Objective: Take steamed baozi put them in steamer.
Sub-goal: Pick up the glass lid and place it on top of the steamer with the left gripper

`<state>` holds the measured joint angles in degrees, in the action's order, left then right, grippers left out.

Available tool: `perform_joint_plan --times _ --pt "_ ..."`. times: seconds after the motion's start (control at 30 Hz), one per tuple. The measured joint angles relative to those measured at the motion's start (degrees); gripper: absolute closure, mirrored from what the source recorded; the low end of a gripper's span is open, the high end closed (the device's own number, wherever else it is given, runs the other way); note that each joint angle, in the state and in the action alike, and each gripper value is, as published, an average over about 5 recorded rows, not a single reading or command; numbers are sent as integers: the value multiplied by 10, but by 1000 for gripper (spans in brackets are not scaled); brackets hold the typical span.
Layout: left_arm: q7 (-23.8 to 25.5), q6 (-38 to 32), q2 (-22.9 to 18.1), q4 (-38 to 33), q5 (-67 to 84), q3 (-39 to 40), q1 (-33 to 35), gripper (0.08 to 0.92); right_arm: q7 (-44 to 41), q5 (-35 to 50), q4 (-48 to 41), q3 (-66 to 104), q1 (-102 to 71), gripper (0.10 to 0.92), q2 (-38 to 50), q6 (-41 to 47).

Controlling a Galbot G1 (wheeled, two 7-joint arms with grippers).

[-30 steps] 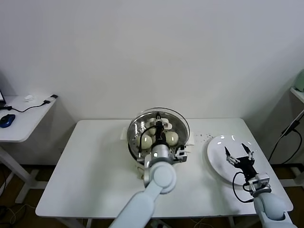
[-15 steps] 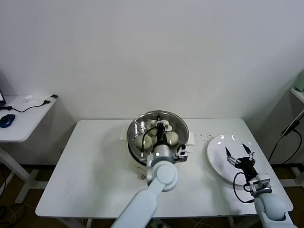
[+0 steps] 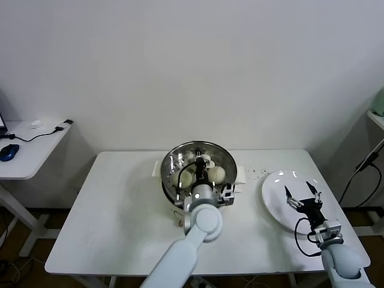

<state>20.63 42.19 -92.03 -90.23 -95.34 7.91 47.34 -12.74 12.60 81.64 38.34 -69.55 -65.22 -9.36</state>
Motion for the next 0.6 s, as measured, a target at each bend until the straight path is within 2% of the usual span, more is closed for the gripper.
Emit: perform_joint_plan --times 0.6 --pt "-18 0 -1 9 15 -1 0 846 -6 -8 -6 6 -2 203 -8 -6"
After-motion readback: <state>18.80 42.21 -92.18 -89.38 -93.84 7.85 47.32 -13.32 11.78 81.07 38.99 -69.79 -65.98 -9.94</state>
